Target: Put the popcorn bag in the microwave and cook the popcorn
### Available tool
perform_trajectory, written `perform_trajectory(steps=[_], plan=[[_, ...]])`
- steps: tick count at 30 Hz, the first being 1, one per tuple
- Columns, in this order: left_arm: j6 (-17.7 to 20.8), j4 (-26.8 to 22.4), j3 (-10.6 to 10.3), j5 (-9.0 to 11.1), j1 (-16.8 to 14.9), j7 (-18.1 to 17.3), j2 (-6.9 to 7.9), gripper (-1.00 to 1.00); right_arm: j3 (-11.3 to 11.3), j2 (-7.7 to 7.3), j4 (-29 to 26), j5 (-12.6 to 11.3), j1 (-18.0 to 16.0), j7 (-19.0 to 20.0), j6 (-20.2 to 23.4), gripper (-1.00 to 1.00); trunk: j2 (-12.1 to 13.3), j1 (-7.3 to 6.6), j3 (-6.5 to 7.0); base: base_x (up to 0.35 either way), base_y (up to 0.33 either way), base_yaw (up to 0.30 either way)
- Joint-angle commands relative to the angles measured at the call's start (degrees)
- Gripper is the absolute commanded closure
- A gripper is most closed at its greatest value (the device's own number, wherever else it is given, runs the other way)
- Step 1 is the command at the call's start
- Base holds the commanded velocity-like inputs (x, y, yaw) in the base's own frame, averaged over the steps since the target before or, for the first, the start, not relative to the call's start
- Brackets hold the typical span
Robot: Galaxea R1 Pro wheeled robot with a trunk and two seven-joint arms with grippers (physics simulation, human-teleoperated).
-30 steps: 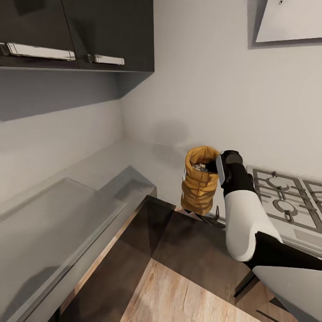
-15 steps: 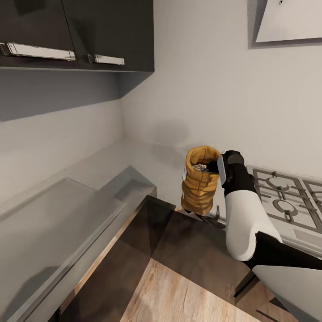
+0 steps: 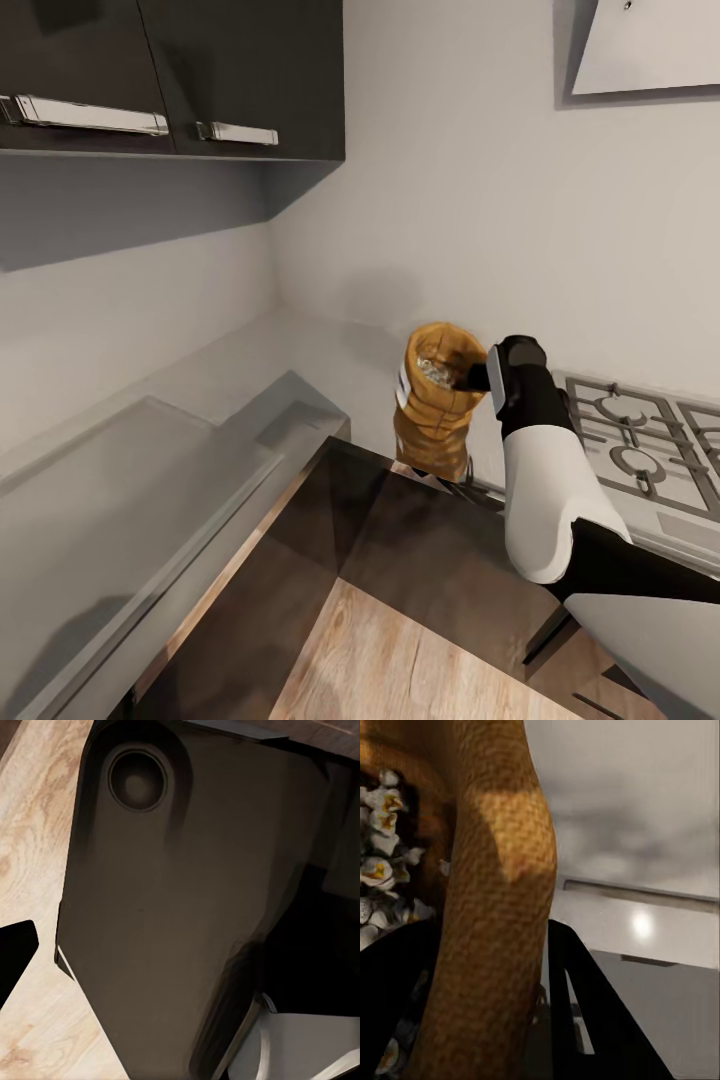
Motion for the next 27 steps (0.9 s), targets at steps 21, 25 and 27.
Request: perform_trajectory(steps=[21,25,27], plan=[[0.3,-0.13,0.08,0.36,0.0,0.16,-0.02,-1.0,7.46,0.07,-12.46,-1.6,-0.04,-0.34,4.4,1.0,-0.03,0.01,-0.07,0.0,0.0,0.0],[0.3,-0.1,0.08,0.36,0.0,0.16,-0.02,-1.0,7.33,0.07,-12.47,-1.68,-0.04,-0.19,4.4,1.0,-0.03,0.01,-0.07,0.0,0.0,0.0],[0.3,-0.14,0.08,0.36,0.0,0.16,-0.02,-1.0,7.3,0.07,-12.45,-1.77,-0.04,-0.03,4.4,1.0,-0.03,0.01,-0.07,0.0,0.0,0.0]])
